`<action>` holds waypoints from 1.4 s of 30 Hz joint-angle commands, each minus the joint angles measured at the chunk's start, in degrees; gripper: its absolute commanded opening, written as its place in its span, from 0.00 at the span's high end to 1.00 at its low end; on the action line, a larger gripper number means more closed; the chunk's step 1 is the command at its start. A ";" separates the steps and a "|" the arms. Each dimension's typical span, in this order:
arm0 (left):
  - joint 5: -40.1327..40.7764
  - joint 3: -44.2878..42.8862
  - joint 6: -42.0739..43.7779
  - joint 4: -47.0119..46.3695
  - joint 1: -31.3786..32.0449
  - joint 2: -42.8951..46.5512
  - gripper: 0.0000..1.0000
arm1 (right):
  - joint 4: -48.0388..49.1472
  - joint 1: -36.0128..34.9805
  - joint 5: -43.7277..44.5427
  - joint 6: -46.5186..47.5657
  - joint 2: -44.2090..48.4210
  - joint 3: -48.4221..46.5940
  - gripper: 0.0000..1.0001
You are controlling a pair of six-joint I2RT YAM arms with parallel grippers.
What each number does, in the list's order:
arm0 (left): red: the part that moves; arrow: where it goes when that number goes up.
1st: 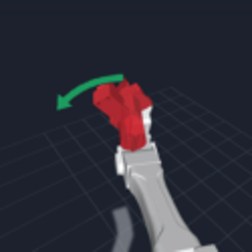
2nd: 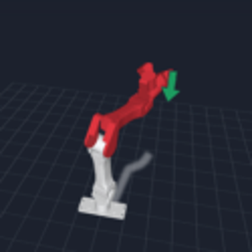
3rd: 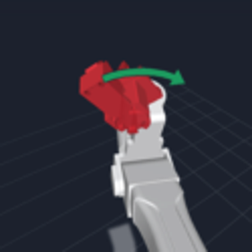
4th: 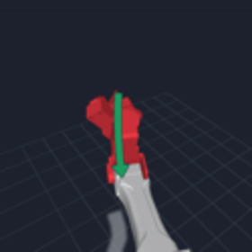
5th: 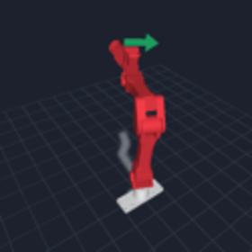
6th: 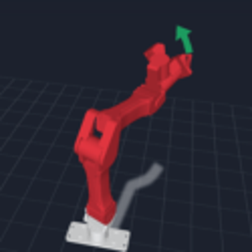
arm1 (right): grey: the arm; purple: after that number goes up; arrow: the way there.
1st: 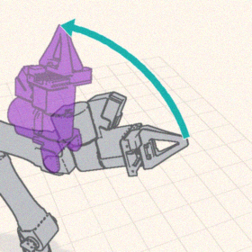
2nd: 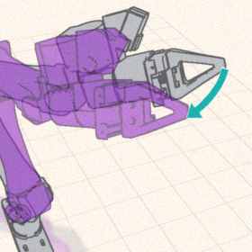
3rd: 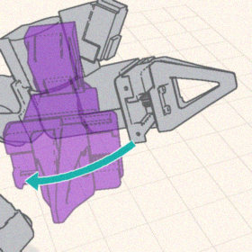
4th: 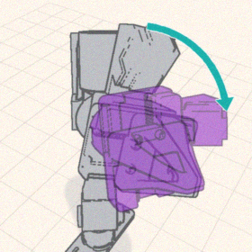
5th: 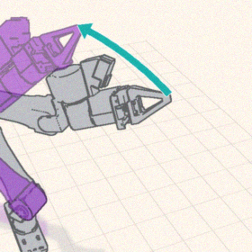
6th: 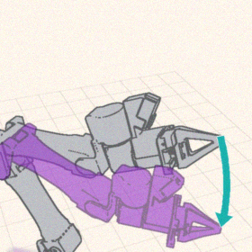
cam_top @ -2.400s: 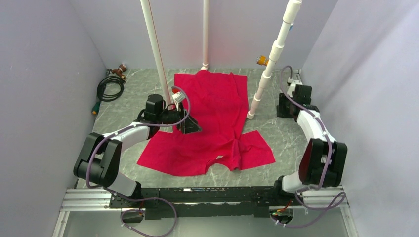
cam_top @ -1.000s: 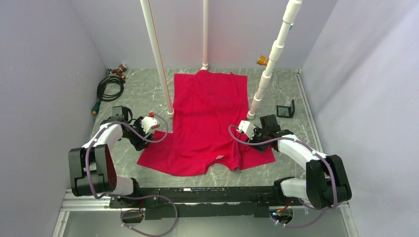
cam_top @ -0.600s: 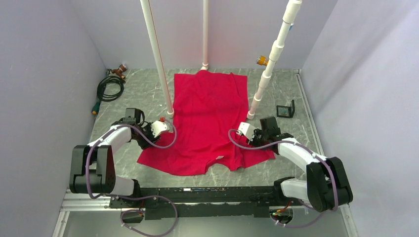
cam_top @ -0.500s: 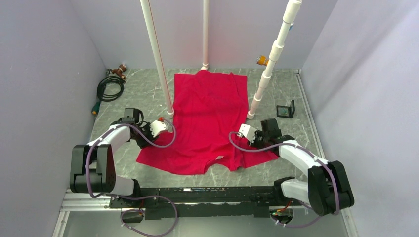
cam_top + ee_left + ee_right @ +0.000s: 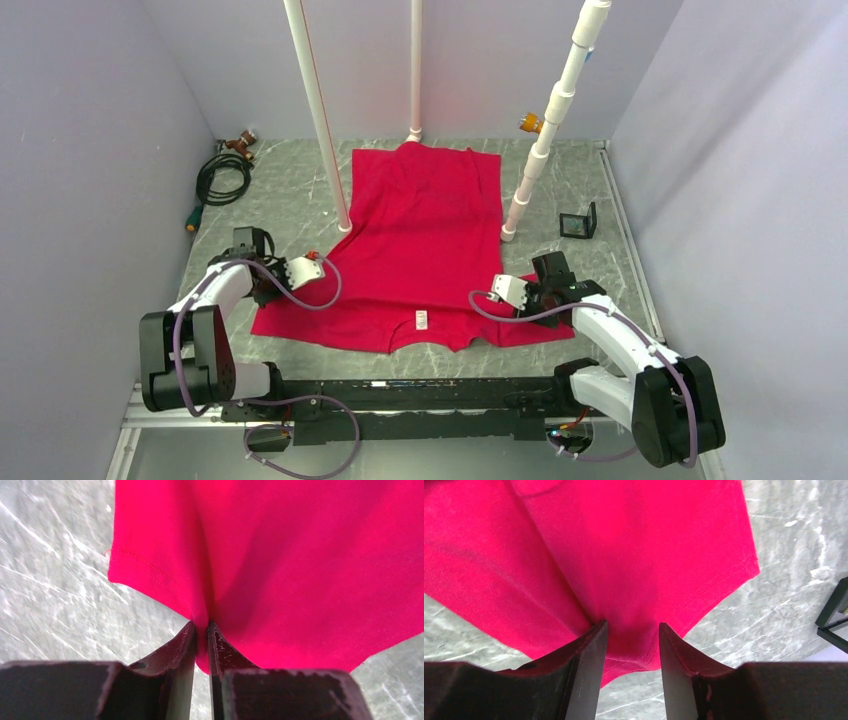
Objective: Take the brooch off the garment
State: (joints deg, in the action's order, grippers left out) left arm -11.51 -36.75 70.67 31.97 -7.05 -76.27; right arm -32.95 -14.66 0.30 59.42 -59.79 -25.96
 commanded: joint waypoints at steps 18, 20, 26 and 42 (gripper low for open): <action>-21.31 -8.93 -6.98 18.65 14.69 17.90 0.25 | -16.93 9.09 -17.09 -4.69 -0.15 -16.97 0.11; -24.37 -9.16 -13.96 14.31 22.46 20.47 0.24 | -17.23 13.87 -20.49 -4.95 -0.80 -18.34 0.11; -26.27 -12.52 -31.64 -1.44 43.68 14.78 0.30 | -9.47 22.86 -19.26 -9.02 -3.15 -15.40 0.20; -7.63 -23.88 -32.23 -13.32 75.98 -18.46 0.47 | -6.84 22.45 -21.62 -15.27 -7.47 -13.61 0.39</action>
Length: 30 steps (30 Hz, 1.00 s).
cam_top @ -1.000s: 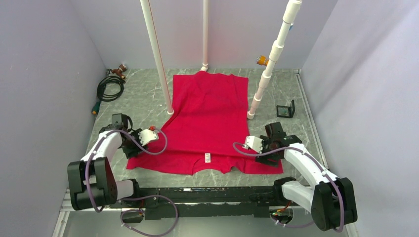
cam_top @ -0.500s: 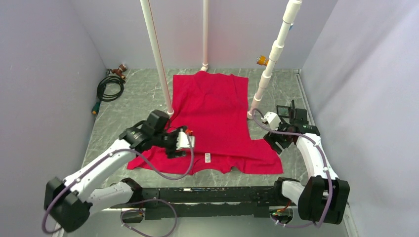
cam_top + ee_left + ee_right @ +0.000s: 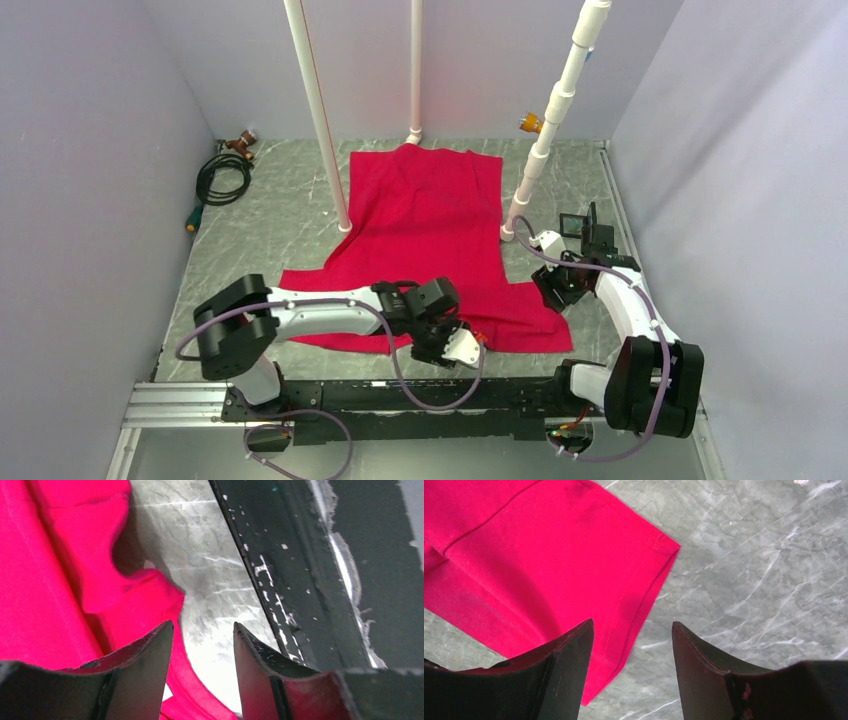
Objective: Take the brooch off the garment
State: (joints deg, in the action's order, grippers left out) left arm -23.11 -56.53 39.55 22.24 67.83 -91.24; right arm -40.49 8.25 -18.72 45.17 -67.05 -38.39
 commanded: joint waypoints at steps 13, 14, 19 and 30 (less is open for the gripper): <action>2.77 -9.99 -1.06 -2.78 1.20 -15.53 0.63 | 4.98 -3.94 0.94 -0.77 -4.37 0.72 0.39; 2.14 -10.23 -0.75 -2.11 1.17 -15.96 0.67 | 5.23 -3.94 1.43 -0.56 -4.87 0.81 0.39; -2.02 -10.79 2.79 4.25 2.69 -14.73 0.94 | 7.12 -3.94 4.22 0.55 -7.31 2.08 0.39; -9.75 -14.90 2.69 14.94 3.81 -11.89 0.72 | 8.71 -3.94 6.61 1.13 -10.29 3.02 0.40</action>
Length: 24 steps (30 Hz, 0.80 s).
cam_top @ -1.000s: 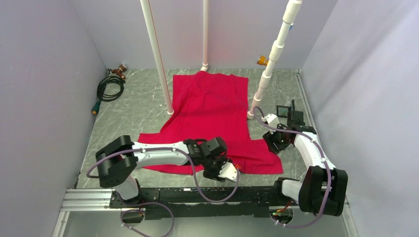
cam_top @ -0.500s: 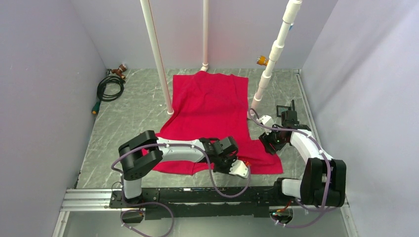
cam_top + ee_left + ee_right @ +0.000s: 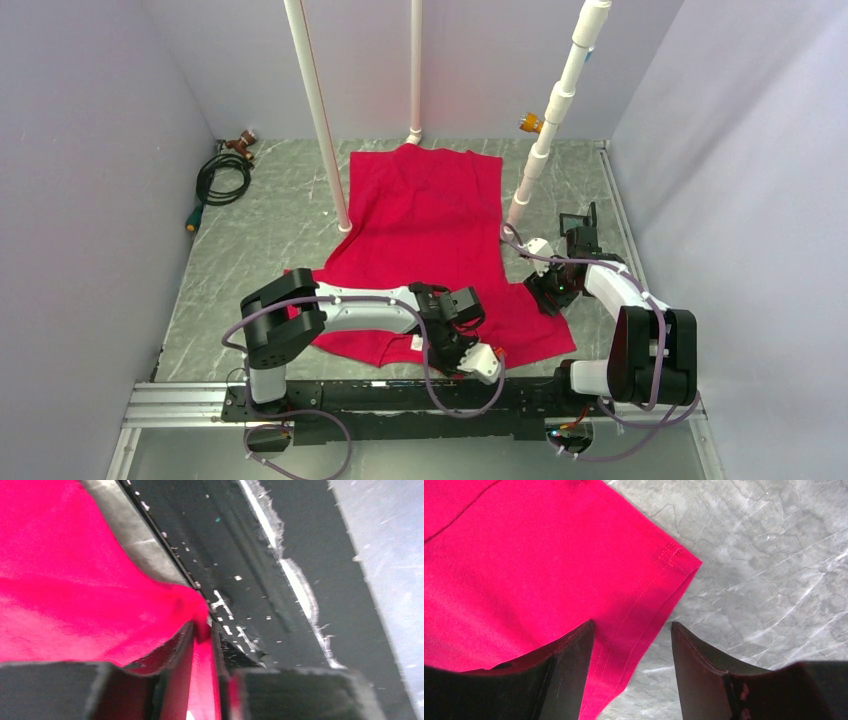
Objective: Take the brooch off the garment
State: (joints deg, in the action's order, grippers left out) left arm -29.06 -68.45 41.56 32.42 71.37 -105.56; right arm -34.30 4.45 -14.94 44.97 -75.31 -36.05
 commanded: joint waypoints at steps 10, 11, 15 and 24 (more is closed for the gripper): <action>-6.43 9.02 3.72 6.30 -9.26 20.81 0.52 | 3.72 0.04 6.57 3.81 -2.04 1.17 0.40; -6.26 10.52 5.06 7.31 -11.34 22.23 0.54 | 3.53 0.03 6.21 3.69 -1.85 1.04 0.40; -1.91 18.07 10.35 8.29 -20.59 26.40 0.65 | 2.40 0.03 4.58 2.99 -1.36 0.37 0.39; 8.98 29.82 14.25 2.72 -22.86 28.14 0.73 | 1.68 0.08 4.37 2.73 -0.58 0.03 0.39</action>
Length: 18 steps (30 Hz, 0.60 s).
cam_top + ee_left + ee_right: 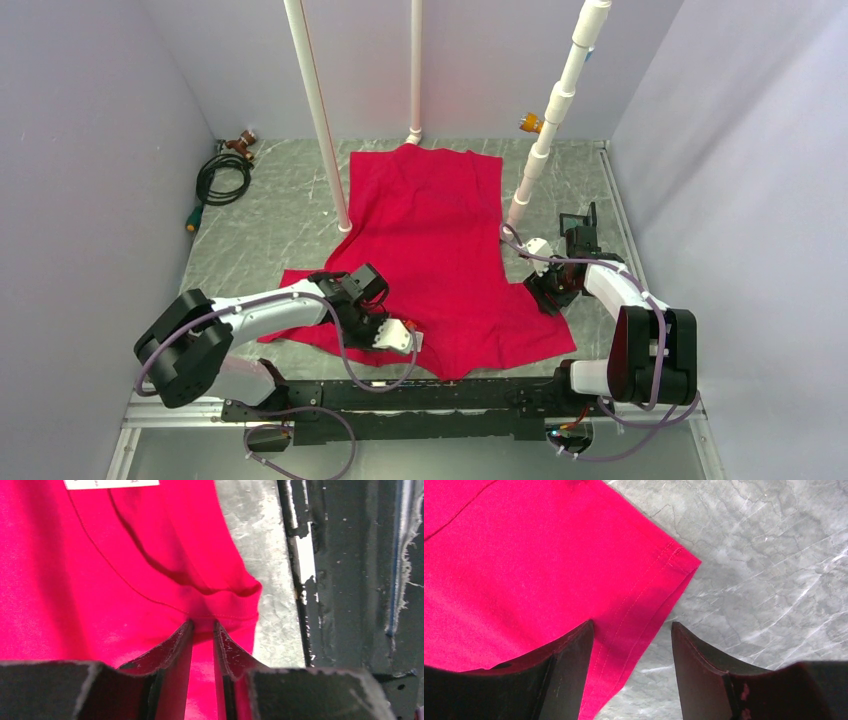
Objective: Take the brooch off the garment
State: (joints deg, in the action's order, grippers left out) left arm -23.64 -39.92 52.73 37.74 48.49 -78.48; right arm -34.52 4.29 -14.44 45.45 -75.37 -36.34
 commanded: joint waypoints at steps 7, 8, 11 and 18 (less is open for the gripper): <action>4.37 4.49 3.83 -2.04 5.92 0.17 0.72 | 2.49 0.23 5.72 3.01 -1.71 0.11 0.39; 4.20 4.58 3.60 -1.51 6.75 0.10 0.72 | 2.71 0.19 6.06 3.12 -1.91 0.19 0.39; 2.01 3.44 2.90 0.47 7.41 0.14 0.70 | 3.12 0.28 6.80 3.48 -2.56 0.23 0.39; -1.43 0.49 0.93 3.75 5.77 3.54 0.57 | 4.28 0.83 8.60 4.82 -2.74 0.56 0.38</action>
State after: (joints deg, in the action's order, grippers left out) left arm -19.44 -38.17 54.89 36.05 54.98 -76.95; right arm -34.35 4.29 -13.50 46.30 -76.16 -36.86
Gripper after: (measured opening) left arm 0.390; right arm 0.618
